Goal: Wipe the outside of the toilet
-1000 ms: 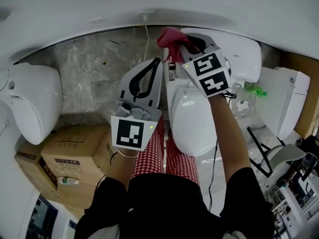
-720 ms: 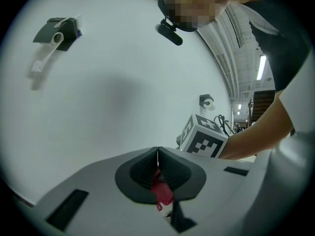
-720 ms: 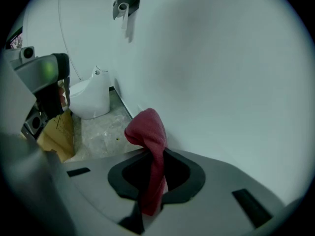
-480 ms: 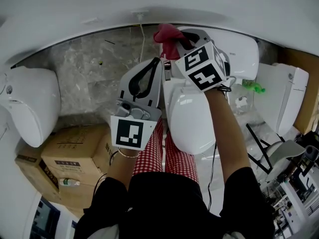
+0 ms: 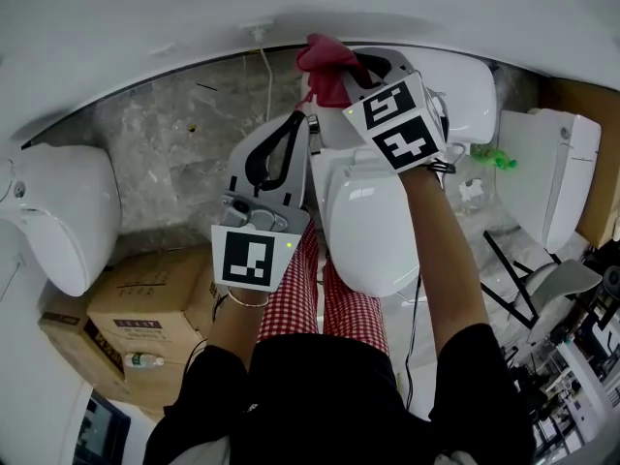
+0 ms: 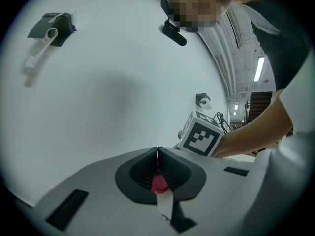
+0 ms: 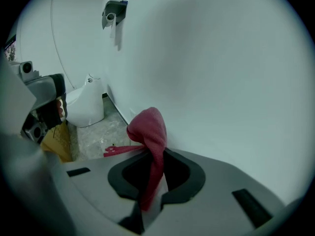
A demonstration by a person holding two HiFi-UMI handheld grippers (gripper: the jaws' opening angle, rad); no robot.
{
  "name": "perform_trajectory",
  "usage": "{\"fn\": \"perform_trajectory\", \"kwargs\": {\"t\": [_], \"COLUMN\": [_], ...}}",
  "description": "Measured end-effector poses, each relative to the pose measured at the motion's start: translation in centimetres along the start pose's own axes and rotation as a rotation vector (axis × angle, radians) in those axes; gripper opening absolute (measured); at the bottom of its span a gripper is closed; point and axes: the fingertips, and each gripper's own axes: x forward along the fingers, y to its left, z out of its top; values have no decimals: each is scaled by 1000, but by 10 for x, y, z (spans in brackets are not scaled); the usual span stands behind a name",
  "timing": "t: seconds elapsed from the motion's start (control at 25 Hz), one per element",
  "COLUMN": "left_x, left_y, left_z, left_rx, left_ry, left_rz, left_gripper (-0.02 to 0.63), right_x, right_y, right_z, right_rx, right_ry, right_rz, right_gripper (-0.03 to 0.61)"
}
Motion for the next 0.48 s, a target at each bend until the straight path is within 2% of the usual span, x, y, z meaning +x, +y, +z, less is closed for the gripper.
{"fn": "perform_trajectory", "kwargs": {"t": [0.48], "left_x": [16], "left_y": [-28], "left_z": [-2], "left_rx": [0], "left_ry": [5], "left_rz": [-41], "left_gripper": [11], "right_x": [-34], "right_y": [-52], "right_z": [-28], "right_rx": [75], "right_ry": [-18], "right_rz": [-76], "right_gripper": [60]}}
